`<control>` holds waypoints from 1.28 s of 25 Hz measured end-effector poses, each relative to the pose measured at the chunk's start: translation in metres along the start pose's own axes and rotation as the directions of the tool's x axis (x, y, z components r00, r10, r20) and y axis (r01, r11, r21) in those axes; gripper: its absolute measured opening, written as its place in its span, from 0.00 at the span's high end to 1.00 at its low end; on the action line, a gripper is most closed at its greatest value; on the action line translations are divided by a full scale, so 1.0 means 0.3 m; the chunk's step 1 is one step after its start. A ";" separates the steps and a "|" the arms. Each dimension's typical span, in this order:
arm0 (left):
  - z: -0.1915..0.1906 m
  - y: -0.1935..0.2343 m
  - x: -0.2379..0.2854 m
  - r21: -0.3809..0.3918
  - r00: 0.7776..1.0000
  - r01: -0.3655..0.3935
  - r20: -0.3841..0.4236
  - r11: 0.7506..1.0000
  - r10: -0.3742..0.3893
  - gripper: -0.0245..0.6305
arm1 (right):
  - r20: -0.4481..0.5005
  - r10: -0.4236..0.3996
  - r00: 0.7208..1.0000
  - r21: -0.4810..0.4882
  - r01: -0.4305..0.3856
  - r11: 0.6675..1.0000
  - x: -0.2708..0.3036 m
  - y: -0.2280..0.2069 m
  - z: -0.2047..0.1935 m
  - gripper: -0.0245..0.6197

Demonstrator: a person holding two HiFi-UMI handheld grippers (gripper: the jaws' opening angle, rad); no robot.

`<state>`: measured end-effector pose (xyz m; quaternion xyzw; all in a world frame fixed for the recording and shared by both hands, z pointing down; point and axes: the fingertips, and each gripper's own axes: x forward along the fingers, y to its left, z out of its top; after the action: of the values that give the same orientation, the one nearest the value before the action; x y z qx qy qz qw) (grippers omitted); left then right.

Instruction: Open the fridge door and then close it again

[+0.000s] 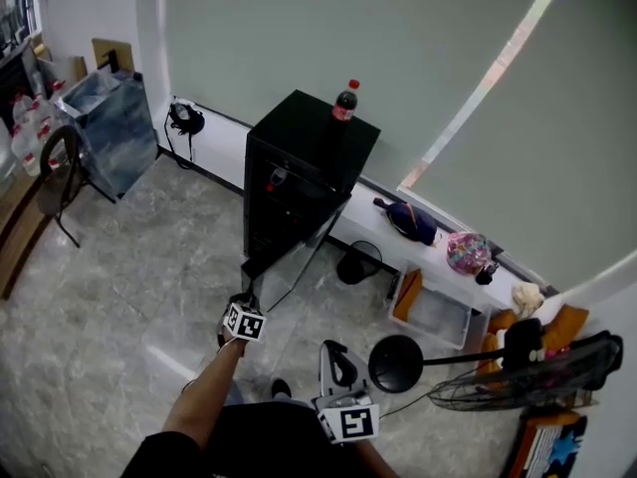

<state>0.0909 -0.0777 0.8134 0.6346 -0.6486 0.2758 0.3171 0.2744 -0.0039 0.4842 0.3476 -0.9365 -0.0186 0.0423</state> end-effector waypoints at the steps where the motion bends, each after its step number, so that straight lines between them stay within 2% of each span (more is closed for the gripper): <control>1: -0.004 -0.015 -0.002 -0.009 1.000 -0.006 0.000 1.000 0.006 0.89 | 0.000 0.008 1.000 0.003 -0.008 1.000 -0.006 -0.014 -0.008 0.95; 6: -0.023 -0.089 -0.023 -0.046 0.999 -0.031 0.008 0.998 0.032 0.89 | -0.002 0.042 0.999 0.013 -0.042 0.999 -0.048 -0.066 -0.051 0.95; 13: -0.046 -0.165 -0.031 -0.087 0.994 -0.108 0.014 0.990 0.110 0.89 | 0.011 0.071 0.997 0.012 -0.071 0.997 -0.112 -0.145 -0.066 0.95; 25: -0.054 -0.323 -0.043 -0.098 0.989 -0.147 0.015 0.984 0.149 0.90 | 0.018 0.125 0.992 0.013 -0.126 0.992 -0.174 -0.212 -0.090 0.95; 32: -0.050 -0.334 -0.038 -0.107 0.987 -0.151 0.036 0.983 0.155 0.90 | 0.007 0.174 0.985 0.018 -0.174 0.985 -0.171 -0.203 -0.096 0.95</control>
<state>0.1918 -0.0632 0.8098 0.5714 -0.7157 0.2512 0.3132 0.3554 -0.0166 0.5057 0.2648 -0.9635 -0.0073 0.0380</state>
